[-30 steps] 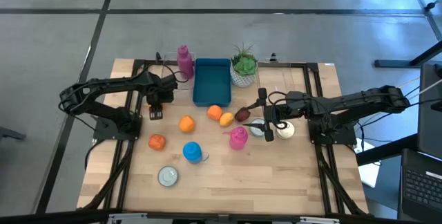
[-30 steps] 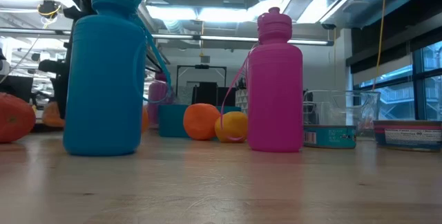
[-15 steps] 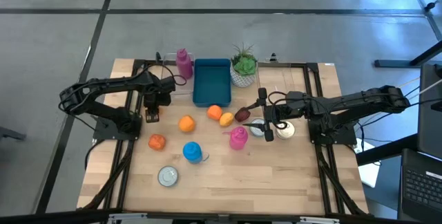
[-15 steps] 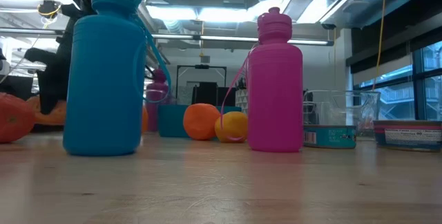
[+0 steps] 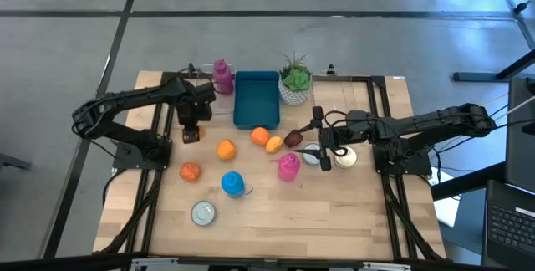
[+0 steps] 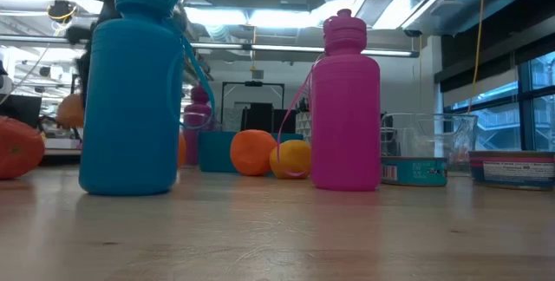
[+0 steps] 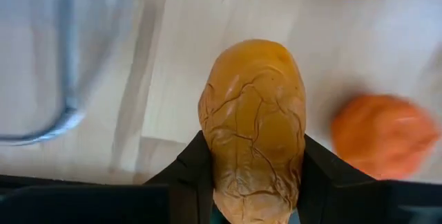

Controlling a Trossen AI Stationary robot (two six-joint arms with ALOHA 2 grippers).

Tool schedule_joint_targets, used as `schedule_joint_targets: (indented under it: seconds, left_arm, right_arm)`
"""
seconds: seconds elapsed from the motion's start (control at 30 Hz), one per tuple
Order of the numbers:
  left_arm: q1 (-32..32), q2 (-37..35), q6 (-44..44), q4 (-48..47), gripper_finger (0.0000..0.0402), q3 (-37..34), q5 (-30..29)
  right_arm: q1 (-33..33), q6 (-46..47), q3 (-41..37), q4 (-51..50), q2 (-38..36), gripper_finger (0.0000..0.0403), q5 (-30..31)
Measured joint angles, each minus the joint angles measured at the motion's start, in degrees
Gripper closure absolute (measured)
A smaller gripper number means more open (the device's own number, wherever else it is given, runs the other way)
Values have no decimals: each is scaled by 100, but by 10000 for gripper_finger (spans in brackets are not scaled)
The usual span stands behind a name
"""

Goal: Pick & Place Food Item
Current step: Put the left mango into the right transparent bin

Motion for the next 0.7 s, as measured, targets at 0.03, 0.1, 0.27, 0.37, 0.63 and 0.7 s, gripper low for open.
schedule_joint_targets:
  seconds: [0.03, 0.1, 0.27, 0.37, 0.63, 0.7]
  left_arm:
    - [0, -6, -39, -44, 285, 174, 92]
    - [0, -34, -92, -72, 286, 530, 382]
    - [-7, -228, -156, -73, 287, 1430, 1072]
    - [-7, -405, -249, 111, 286, 1923, 1306]
    - [-420, -1281, -278, 2503, 288, 2071, 2248]
    - [-607, -1474, -172, 3188, 288, 1935, 2326]
  right_arm:
    - [0, 1, 0, 0, 0, 160, 1]
    - [1, 19, 0, 0, 0, 160, 0]
    - [1, 21, 0, -57, 0, 160, 7]
    - [1, 23, 0, -63, 0, 160, 161]
    - [-1, 68, 0, -86, 0, 160, 668]
    - [-1, 165, 0, -77, 0, 160, 663]
